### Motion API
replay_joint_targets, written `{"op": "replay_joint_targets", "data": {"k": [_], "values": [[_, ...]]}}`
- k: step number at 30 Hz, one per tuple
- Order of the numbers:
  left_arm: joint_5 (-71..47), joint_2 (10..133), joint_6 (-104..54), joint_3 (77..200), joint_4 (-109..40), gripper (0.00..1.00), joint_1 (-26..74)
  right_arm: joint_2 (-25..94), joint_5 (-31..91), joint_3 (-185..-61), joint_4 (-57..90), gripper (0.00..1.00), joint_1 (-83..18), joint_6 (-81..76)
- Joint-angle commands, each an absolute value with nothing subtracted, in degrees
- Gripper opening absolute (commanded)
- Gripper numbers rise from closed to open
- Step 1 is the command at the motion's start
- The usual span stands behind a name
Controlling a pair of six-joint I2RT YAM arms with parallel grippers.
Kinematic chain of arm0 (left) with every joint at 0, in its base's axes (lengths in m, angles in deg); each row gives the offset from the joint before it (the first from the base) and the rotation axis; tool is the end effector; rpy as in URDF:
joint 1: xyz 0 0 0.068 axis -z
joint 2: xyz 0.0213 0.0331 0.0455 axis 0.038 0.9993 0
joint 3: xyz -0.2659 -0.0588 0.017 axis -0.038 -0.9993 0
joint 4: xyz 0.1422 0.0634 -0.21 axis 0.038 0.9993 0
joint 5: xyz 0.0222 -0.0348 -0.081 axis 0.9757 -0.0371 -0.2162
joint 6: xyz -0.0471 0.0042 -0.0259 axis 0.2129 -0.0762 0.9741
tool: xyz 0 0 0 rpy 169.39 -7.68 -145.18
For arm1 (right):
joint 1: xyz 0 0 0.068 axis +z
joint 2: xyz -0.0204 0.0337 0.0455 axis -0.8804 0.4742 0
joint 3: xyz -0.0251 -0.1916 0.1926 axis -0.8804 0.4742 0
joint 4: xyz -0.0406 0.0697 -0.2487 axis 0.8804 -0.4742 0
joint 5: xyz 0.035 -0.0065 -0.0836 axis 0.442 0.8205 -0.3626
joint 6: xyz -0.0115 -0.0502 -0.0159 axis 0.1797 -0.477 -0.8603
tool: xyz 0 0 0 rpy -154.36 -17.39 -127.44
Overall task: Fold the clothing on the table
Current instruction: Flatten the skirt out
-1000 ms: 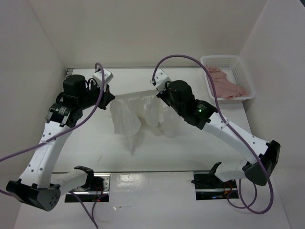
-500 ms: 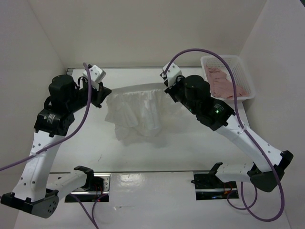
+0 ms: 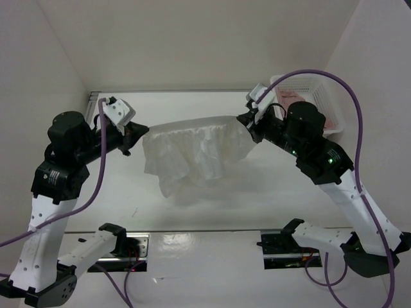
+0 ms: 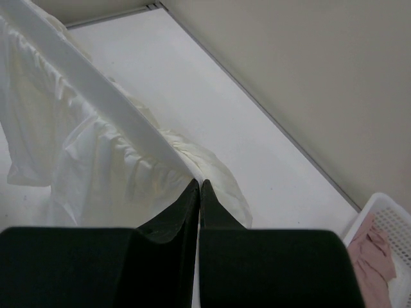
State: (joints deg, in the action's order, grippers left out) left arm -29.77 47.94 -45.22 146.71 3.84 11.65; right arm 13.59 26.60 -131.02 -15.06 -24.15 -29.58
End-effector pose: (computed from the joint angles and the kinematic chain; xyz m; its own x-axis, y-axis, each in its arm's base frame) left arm 0.1395 -0.0505 0.4766 -0.0323 0.1451 -0.9889 0.6469 0.7572 0.0900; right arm 0.1564 0.1234 0.4781 0.1130 -0.3462 -0.9313 -0.6641 0.6709 -0.3300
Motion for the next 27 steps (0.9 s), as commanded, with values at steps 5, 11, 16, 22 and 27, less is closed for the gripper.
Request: {"op": "replay_joint_targets", "data": {"k": [5, 11, 16, 22, 27], "values": [[-31.6, 46.6, -48.7, 145.9, 5.1, 0.00, 10.6, 10.0, 30.8, -130.1, -16.8, 0.00, -27.2, -30.3], [-35.3, 49.6, -48.2, 142.8, 3.8, 0.00, 10.6, 14.0, 34.4, -127.1, -16.3, 0.00, -27.2, -30.3], [-36.0, 52.5, -47.7, 139.5, 3.8, 0.00, 11.9, 19.9, 38.1, -123.8, -15.8, 0.00, -27.2, -29.7], [-31.9, 59.0, -48.7, 136.7, 1.5, 0.00, 12.5, 26.2, 33.3, -122.0, -11.4, 0.00, -27.2, -29.7], [-27.2, 66.5, -48.7, 137.3, -2.7, 0.00, 12.5, 30.1, 27.8, -121.0, -6.7, 0.00, -27.2, -30.7]]}}
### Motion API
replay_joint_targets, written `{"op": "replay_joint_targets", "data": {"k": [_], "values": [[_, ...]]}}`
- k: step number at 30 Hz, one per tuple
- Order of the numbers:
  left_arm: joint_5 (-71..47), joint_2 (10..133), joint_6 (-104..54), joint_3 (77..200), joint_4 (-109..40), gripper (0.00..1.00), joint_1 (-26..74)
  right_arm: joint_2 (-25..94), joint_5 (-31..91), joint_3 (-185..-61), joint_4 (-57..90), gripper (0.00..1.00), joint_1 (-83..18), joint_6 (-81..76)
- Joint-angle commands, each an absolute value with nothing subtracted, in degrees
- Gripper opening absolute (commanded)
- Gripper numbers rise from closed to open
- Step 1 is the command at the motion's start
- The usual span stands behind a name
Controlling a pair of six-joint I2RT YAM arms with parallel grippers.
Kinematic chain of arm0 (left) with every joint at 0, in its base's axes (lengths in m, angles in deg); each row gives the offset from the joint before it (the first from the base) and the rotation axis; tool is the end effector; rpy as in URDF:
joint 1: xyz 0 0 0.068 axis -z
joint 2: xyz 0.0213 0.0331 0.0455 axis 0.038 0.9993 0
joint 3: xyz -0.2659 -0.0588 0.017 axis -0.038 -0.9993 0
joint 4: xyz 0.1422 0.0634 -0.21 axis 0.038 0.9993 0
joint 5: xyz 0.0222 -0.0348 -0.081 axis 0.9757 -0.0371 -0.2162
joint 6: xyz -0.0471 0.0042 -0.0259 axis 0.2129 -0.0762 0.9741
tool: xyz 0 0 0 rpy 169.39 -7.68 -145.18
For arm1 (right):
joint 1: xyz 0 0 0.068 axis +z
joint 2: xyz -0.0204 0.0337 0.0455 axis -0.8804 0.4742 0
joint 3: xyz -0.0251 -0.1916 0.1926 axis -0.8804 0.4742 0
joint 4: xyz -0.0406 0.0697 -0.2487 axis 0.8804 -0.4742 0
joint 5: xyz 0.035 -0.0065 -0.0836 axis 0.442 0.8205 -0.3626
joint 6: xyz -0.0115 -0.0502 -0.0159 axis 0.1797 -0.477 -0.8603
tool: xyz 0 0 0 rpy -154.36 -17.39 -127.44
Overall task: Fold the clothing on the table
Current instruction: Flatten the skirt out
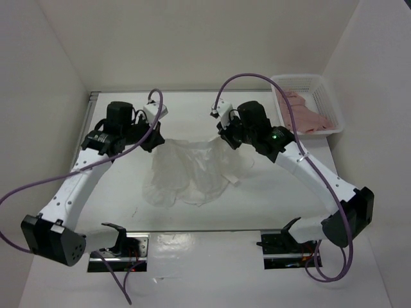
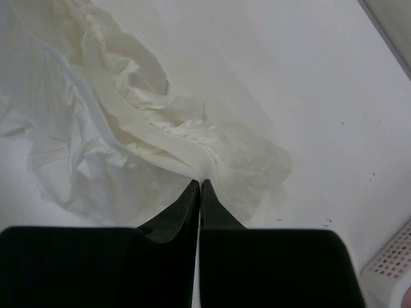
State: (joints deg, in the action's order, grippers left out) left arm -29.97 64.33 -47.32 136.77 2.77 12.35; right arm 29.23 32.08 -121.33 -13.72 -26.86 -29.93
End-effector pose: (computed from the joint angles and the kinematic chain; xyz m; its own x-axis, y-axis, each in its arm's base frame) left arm 0.2406 -0.0787 0.3707 -0.4083 0.2767 -0.8699 0.6695 0.7386 -0.0793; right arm 0.2388 0.1733 0.3617 -0.1805 -0.5462 -0.8180 -0.7900 0.5760 -0.2103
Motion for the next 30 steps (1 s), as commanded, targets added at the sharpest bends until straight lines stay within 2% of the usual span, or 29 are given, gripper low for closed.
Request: {"op": "replay_joint_targets", "data": {"k": [1, 7, 9, 18, 30], "values": [[-26.2, 67.2, -48.7, 138.0, -3.6, 0.00, 12.5, 30.2, 26.8, -121.0, -5.9, 0.00, -27.2, -30.7], [-23.5, 77.2, -47.6, 144.2, -4.5, 0.00, 10.4, 35.1, 25.6, -123.9, -2.7, 0.00, -31.7, -31.3], [-23.5, 77.2, -47.1, 145.7, -4.5, 0.00, 10.4, 35.1, 26.1, -124.5, -3.2, 0.00, -32.9, -31.3], [-22.3, 64.9, -46.5, 147.7, -4.4, 0.00, 10.4, 23.9, 25.5, -128.5, -7.6, 0.00, -32.9, -29.7], [-26.6, 50.9, -46.0, 145.7, 5.1, 0.00, 11.5, 16.1, 38.1, -129.6, -19.0, 0.00, -31.8, -27.9]]}}
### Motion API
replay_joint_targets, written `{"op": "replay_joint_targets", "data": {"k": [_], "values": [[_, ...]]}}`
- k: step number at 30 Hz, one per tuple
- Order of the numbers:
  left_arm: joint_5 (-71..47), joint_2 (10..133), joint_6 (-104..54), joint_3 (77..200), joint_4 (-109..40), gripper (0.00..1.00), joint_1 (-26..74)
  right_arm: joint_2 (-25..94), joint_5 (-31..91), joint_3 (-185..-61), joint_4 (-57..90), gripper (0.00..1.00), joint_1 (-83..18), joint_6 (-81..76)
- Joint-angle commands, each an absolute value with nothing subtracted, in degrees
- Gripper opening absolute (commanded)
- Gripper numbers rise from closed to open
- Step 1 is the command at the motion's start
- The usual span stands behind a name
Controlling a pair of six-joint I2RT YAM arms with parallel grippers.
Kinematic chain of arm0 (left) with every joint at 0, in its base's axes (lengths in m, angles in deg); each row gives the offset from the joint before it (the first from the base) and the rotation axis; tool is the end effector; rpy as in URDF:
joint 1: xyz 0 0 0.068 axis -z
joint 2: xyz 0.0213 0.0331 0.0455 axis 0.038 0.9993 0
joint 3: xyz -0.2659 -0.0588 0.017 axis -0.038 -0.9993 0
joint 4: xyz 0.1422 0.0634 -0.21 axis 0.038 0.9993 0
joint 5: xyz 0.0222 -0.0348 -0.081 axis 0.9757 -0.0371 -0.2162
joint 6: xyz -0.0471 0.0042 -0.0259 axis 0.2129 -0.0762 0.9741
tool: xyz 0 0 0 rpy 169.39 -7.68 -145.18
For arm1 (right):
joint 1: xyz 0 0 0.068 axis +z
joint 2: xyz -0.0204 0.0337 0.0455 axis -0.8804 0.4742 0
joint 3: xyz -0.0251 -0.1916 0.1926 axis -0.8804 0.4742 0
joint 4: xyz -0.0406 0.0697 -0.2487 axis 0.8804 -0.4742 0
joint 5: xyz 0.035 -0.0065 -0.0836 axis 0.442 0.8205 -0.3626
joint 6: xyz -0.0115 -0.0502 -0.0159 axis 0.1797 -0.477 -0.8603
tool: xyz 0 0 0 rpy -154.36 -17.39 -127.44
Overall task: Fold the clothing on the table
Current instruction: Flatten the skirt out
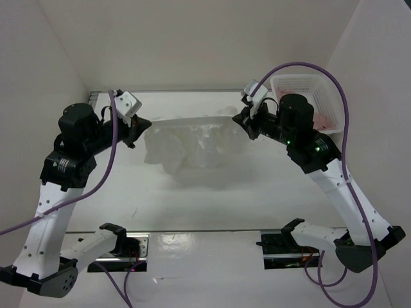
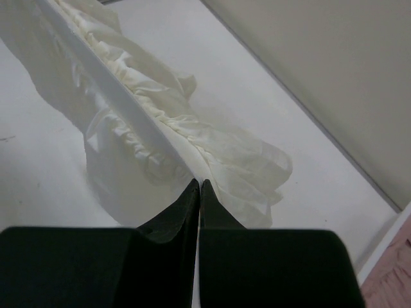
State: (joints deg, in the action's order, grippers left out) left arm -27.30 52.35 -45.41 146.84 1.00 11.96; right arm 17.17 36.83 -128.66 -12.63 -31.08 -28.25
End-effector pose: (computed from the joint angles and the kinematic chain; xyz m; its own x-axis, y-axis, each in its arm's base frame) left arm 0.1675 -0.0569 0.4715 -0.0585 0.1579 -0.9857 0.6205 0.7793 0.0880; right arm 0.1902 0.1228 0.4578 0.0508 -0.3330 -0.9416 -0.7223 0.6388 -0.2649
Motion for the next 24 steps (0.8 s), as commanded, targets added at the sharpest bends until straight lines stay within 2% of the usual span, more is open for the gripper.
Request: {"op": "replay_joint_targets", "data": {"k": [1, 7, 13, 19, 24], "values": [[-26.6, 50.3, -46.0, 145.0, 5.6, 0.00, 11.5, 16.1, 39.1, -129.6, -19.7, 0.00, -31.8, -27.9], [-27.8, 45.5, -48.3, 143.1, 10.6, 0.00, 11.5, 13.5, 44.2, -129.6, -24.8, 0.00, -31.8, -30.2], [-31.1, 47.2, -51.0, 141.6, 11.9, 0.00, 11.5, 13.9, 46.4, -127.7, -24.2, 0.00, -31.8, -31.2], [-32.3, 55.4, -52.2, 136.7, 7.1, 0.00, 12.1, 23.5, 43.7, -121.6, -18.9, 0.00, -31.8, -31.2], [-30.8, 66.9, -53.0, 134.8, 1.7, 0.00, 12.6, 34.2, 39.4, -119.0, -11.5, 0.00, -31.8, -31.8]]}}
